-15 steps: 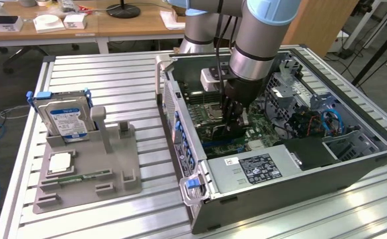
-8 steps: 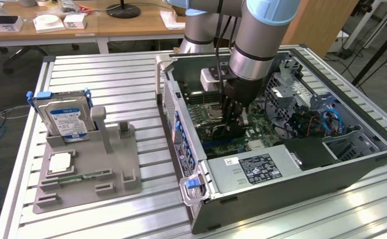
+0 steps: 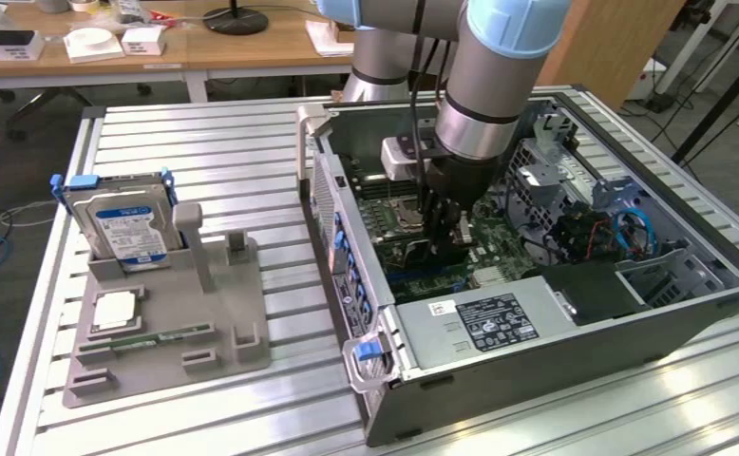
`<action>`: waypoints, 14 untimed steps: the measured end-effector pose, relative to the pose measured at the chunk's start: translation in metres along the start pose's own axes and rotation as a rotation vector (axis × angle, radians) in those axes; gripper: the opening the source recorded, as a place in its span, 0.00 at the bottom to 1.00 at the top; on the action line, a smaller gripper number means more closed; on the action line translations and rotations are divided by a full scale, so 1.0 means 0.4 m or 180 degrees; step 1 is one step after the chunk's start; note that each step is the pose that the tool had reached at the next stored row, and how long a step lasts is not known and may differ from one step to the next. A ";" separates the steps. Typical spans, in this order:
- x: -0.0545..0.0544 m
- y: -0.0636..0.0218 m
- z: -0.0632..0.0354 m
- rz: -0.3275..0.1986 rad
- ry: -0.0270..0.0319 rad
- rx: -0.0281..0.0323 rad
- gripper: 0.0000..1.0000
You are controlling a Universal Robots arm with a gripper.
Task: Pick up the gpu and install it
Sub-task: 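Insert the gpu into the slot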
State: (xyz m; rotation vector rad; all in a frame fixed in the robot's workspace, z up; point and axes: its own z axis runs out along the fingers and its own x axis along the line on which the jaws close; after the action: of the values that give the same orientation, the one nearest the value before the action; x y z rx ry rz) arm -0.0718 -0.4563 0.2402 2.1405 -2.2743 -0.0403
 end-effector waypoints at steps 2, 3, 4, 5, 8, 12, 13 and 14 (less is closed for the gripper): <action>0.000 0.000 0.001 0.0000 0.0000 0.0000 0.26; 0.000 0.000 0.002 0.0000 -0.0004 0.0002 0.26; 0.000 0.000 0.003 0.0000 -0.0005 0.0002 0.26; 0.000 0.000 0.002 0.0000 -0.0004 0.0001 0.26; 0.000 0.000 -0.004 0.0000 -0.0013 0.0006 0.26; 0.000 0.000 -0.024 -0.0001 -0.0010 0.0005 0.26; 0.000 0.000 -0.024 -0.0001 -0.0011 0.0005 0.26; 0.000 0.001 -0.024 -0.0001 -0.0011 0.0005 0.26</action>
State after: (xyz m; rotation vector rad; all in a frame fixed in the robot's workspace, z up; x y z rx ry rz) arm -0.0717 -0.4564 0.2498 2.1433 -2.2766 -0.0426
